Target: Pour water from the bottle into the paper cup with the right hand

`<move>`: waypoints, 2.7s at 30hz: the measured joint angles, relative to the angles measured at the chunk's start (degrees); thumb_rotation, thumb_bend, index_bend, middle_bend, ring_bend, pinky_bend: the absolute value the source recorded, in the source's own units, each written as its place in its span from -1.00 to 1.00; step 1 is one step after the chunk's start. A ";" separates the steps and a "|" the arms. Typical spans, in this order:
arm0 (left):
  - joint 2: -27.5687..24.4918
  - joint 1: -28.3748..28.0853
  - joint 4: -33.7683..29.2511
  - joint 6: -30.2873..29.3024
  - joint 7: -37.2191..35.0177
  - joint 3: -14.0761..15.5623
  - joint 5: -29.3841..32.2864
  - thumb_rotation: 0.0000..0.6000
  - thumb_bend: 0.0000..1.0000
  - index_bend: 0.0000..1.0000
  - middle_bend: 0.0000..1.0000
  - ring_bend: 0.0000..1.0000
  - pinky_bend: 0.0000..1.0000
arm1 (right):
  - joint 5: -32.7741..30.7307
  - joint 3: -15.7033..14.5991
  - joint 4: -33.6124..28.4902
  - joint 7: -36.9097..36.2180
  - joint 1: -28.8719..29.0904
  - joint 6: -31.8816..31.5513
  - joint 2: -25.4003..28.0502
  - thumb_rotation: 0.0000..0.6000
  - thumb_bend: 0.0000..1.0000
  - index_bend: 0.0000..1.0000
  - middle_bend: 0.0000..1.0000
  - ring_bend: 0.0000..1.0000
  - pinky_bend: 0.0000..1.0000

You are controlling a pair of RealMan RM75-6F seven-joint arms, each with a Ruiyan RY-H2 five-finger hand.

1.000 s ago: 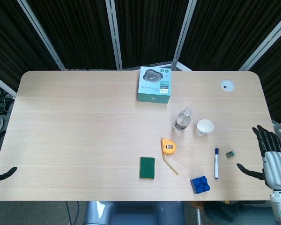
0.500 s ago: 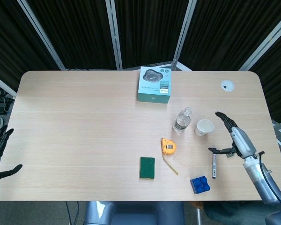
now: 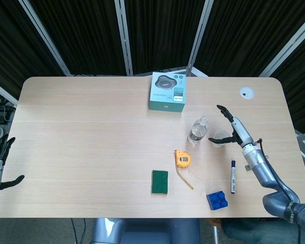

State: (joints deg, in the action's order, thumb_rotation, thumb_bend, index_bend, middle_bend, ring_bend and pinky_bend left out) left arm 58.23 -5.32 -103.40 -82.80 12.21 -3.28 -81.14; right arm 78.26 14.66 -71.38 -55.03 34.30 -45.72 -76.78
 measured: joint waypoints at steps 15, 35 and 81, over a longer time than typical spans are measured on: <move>0.25 -0.63 0.44 1.14 0.43 -0.27 1.81 1.00 -1.00 -1.00 -1.00 -1.00 -1.00 | 0.55 -1.28 10.32 -0.57 4.24 1.17 -10.52 1.00 -1.00 -1.00 -1.00 -1.00 -1.00; 0.82 -1.43 0.64 2.41 1.58 -0.33 3.76 1.00 -1.00 -1.00 -1.00 -1.00 -1.00 | -2.82 0.33 17.44 -1.57 7.34 4.08 -17.65 1.00 -1.00 -1.00 -1.00 -1.00 -1.00; 0.59 -2.10 0.23 3.29 1.27 0.19 4.47 1.00 -1.00 -1.00 -1.00 -1.00 -1.00 | -6.90 4.28 28.60 4.33 7.74 -1.04 -27.48 1.00 -0.16 0.08 0.14 -0.17 -0.15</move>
State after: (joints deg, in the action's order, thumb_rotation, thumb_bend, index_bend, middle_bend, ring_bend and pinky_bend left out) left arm 58.81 -7.41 -103.17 -79.51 13.48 -3.09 -76.67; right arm 71.36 18.94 -42.78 -50.70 42.04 -46.76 -104.26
